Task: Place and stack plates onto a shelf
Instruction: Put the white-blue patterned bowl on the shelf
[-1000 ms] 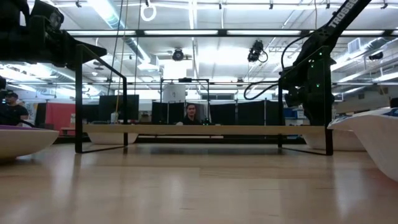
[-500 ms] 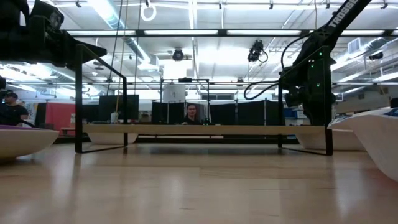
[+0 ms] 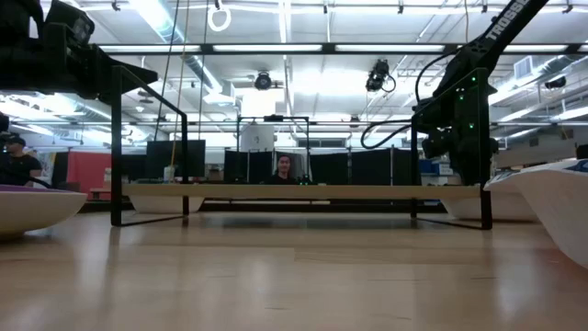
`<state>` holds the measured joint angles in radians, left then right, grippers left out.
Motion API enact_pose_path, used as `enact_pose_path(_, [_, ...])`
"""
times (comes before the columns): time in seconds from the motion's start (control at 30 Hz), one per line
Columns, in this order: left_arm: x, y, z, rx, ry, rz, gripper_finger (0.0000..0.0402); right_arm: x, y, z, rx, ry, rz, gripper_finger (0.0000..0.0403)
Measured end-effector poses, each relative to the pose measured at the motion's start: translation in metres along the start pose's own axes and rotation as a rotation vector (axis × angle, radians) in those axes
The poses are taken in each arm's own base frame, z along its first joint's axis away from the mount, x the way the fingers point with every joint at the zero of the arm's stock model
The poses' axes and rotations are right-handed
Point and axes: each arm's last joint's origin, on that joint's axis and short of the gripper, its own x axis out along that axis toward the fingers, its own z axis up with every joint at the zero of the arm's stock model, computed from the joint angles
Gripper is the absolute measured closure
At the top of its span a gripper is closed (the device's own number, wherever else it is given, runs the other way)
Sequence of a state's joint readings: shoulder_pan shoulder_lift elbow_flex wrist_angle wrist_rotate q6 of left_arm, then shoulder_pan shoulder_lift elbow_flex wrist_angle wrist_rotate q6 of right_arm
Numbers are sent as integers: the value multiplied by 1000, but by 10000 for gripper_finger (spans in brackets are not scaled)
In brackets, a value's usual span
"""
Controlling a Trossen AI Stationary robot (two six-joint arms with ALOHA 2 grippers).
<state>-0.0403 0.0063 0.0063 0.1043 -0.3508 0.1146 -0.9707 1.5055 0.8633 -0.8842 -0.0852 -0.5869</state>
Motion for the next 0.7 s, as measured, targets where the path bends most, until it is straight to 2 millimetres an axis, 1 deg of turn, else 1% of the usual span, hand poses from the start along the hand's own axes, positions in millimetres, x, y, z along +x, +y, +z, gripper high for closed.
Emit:
enact_pose_path(0.1, [0,0,0,0,0,0,397,-7,-2,2,13,26,-23,391])
enact_pose_path(0.23, [0,0,0,0,0,0,397,-22,-6,8,47,31,-65,392])
enact_pose_path(0.37, [0,0,0,0,0,0,397,-43,-10,17,51,22,-105,392])
enact_pose_path(0.53, [0,0,0,0,0,0,397,-73,-16,27,60,5,-197,393])
enact_pose_path(0.7, [0,0,0,0,0,0,397,-104,-22,37,76,-51,-287,393])
